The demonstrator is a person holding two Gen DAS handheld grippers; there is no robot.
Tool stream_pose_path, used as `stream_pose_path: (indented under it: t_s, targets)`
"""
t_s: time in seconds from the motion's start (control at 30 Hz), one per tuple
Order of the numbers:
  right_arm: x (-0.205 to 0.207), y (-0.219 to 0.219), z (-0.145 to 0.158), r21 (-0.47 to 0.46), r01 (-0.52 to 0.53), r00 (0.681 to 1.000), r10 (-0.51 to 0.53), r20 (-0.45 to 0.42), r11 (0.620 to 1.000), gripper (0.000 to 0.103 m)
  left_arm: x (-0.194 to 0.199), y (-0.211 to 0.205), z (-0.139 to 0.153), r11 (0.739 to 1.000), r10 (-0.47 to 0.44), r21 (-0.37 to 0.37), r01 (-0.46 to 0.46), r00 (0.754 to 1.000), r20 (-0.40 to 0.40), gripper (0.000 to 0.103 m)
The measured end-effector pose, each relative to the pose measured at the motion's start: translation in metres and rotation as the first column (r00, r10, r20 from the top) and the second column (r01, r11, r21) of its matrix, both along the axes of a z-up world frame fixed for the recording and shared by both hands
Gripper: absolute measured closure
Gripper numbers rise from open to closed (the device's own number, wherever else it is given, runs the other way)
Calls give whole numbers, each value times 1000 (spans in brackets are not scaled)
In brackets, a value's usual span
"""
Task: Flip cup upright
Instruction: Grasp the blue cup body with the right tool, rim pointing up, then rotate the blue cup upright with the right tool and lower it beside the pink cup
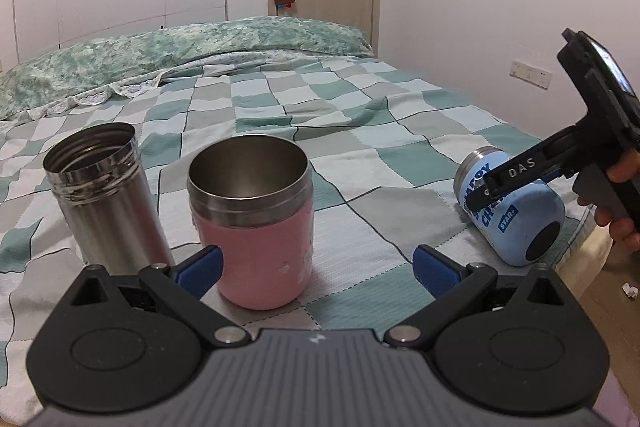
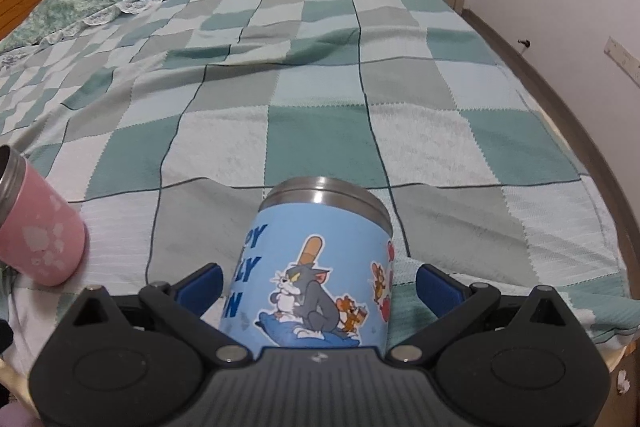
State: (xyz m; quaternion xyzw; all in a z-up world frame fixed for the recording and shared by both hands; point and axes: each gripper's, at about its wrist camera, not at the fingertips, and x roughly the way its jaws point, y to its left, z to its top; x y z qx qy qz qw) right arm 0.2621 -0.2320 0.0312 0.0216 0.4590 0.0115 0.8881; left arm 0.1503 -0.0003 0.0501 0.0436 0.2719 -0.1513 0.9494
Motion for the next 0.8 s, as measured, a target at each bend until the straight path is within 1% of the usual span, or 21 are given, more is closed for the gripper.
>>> stream_pose_path:
  t_s: [0.03, 0.07, 0.13, 0.23, 0.37, 0.5, 0.57, 0.67, 0.77, 0.8]
  targets:
    - [2, -1, -2, 13, 3, 1000, -3, -13, 1000, 9, 0, 0, 0, 1000, -2, 0, 2, 1000, 0, 0]
    - [4, -2, -4, 26, 5, 1000, -4, -30, 1000, 16, 0, -1, -1, 1000, -1, 0, 1, 1000, -1, 0]
    - [6, -3, -7, 44, 4, 999, -2, -44, 999, 15, 0, -1, -1, 1000, -4, -3, 4, 1000, 0, 0]
    - [1, -7, -7, 69, -2, 1000, 4, -22, 998, 17, 1, 0, 0, 1000, -5, -5, 5, 1000, 2, 0]
    - [-12, -11, -5, 89, -15, 999, 11, 41, 996, 17, 1, 1, -1, 1000, -1, -8, 1, 1000, 3, 0]
    - [-34, -12, -2, 93, -32, 989, 18, 145, 995, 17, -1, 3, 1, 1000, 4, -16, -4, 1000, 8, 0]
    - [-47, -11, 2, 94, -55, 976, 34, 215, 994, 18, -3, 4, 2, 1000, 6, -22, -6, 1000, 14, 0]
    - [-68, -6, 7, 99, -92, 945, 56, 322, 991, 19, -6, 7, 4, 1000, 13, -28, -12, 1000, 24, 0]
    - [-86, 5, 12, 72, -135, 895, 91, 436, 988, 19, -10, 11, 6, 999, 23, -39, -22, 999, 39, 0]
    - [-91, 10, 13, 58, -150, 874, 105, 474, 987, 20, -11, 12, 7, 999, 28, -42, -26, 999, 44, 0]
